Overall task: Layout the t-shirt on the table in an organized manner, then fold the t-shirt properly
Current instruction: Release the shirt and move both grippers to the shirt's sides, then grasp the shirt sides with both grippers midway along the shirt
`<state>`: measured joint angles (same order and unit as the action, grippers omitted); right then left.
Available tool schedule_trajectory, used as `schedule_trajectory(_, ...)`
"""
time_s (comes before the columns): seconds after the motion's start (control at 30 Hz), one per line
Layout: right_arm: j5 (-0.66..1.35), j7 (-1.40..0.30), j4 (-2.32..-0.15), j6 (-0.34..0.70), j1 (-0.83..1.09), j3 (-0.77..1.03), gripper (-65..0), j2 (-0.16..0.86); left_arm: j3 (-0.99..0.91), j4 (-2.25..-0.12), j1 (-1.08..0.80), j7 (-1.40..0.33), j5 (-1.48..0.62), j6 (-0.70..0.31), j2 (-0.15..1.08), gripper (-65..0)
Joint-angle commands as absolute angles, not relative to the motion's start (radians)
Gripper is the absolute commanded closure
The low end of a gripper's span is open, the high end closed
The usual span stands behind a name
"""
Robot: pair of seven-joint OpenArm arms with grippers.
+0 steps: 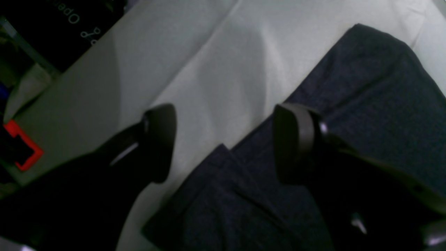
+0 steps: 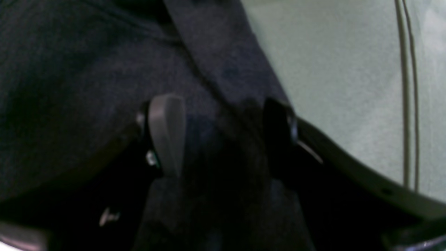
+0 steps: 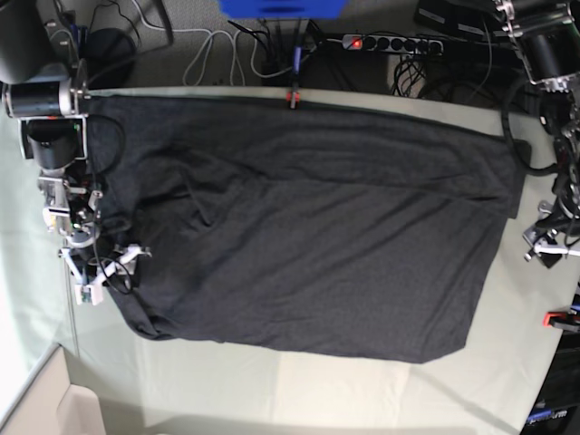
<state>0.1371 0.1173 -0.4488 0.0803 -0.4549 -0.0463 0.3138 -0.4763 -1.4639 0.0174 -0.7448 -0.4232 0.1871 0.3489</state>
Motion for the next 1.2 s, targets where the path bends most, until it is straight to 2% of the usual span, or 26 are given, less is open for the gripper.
schedule_trajectory(0.0,0.145,0.143,-0.463,0.070,-0.483,-0.044,-36.0,0.329,-0.481,-1.478,0.033,-0.728,-0.426,0.188,0.367,-41.9)
schedule_trajectory(0.27,0.145,0.143,-0.463,0.022,-0.484,-0.044,-36.0,0.332,-0.486,-1.480,0.033,-0.725,-0.418,0.188,0.341,-41.9)
schedule_trajectory(0.4,0.145,0.143,-0.463,-0.058,-0.484,-0.042,-36.0,0.332,-0.481,-1.478,0.033,-0.727,-0.418,0.188,0.341,-41.9)
schedule_trajectory(0.5,0.145,0.145,-0.463,-0.076,-0.484,-0.042,-36.0,0.331,-0.479,-1.478,0.033,-0.728,-0.418,0.188,0.340,-41.9)
schedule_trajectory(0.63,0.145,0.211,-0.463,-0.090,-0.483,-0.038,-36.0,0.331,-0.481,-1.478,0.033,-0.728,-0.418,0.188,0.340,-41.9)
schedule_trajectory(0.77,0.145,0.240,-0.463,-0.163,-0.479,-0.041,-36.0,0.331,-0.484,-1.478,0.031,-0.728,-0.418,0.188,0.340,-41.9)
schedule_trajectory(1.1,0.145,0.240,-0.463,-0.174,-0.481,-0.039,-36.0,0.332,-0.483,-1.478,0.031,-0.728,-0.418,0.188,0.340,-41.9)
schedule_trajectory(1.17,0.145,0.242,-0.463,-0.219,-0.481,-0.039,-36.0,0.341,-0.481,-1.478,0.031,-0.727,-0.418,0.188,0.340,-41.9)
